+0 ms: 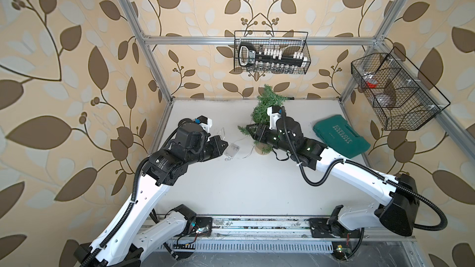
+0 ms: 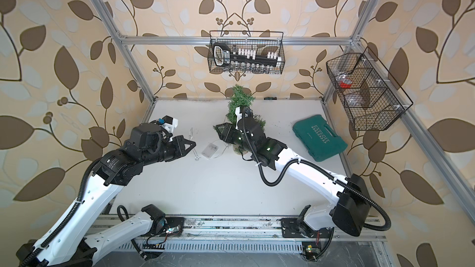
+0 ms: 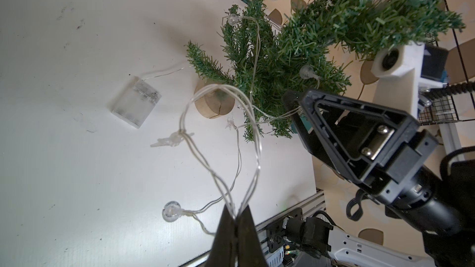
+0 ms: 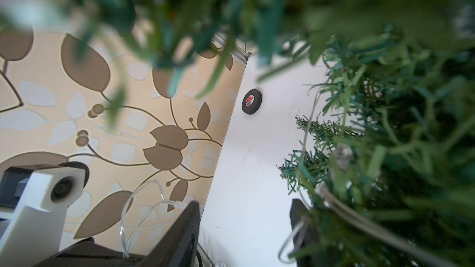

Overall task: Remove string lights from the small christmas tree
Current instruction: Remove the light string from the Christmas tree.

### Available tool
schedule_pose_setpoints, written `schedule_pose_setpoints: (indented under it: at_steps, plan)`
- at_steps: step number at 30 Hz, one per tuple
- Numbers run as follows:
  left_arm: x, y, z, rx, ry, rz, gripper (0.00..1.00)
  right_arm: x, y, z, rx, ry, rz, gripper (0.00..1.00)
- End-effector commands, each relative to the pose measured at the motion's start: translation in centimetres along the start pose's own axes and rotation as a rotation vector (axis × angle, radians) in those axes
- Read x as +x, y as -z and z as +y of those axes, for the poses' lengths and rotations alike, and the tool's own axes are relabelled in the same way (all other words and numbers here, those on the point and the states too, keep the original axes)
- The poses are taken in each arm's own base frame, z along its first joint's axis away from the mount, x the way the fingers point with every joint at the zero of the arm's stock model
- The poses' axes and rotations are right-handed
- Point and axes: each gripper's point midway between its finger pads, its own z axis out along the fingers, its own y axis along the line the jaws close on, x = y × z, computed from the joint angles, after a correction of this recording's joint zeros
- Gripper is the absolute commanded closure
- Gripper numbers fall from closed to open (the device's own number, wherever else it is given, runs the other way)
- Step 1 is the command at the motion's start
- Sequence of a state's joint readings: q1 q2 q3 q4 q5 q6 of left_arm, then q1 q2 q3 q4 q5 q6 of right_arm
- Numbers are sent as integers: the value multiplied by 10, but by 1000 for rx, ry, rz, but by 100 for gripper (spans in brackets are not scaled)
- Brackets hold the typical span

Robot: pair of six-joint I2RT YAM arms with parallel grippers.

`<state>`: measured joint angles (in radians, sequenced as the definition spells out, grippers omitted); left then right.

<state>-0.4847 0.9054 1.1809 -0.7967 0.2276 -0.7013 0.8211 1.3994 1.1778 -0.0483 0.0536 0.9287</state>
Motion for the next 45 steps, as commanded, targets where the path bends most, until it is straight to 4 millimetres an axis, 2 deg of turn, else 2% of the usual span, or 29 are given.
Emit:
schedule_pose_setpoints:
  at_steps: [1, 7, 12, 17, 20, 29, 33, 40, 45]
  plan:
    - [-8, 1, -8, 21, -36, -24, 100, -9, 1, 18, -49, 10, -19, 49]
    - [-11, 2, -10, 20, -54, -33, 100, -10, 10, 18, -54, 2, -26, 67]
    - [-12, 3, -11, 17, -69, -39, 100, -7, 21, 10, -36, -7, -27, 76]
    - [-15, 1, -12, 17, -75, -40, 100, -10, 38, 3, -9, 10, -48, 92]
    - [-18, 0, -15, 19, -86, -43, 100, -15, 48, 6, -9, 45, -65, 97]
    - [-33, 10, -36, 55, -129, -70, 100, -46, 76, 21, -2, 104, -139, 100]
    - [-37, 15, -56, 127, -131, -60, 100, -59, 92, 23, -2, 102, -179, 100]
    - [-34, 21, -96, 312, -139, 5, 100, -79, 121, 14, 25, 86, -232, 100]
    - [-33, 20, -102, 339, -142, 28, 100, -85, 135, 2, 40, 70, -262, 100]
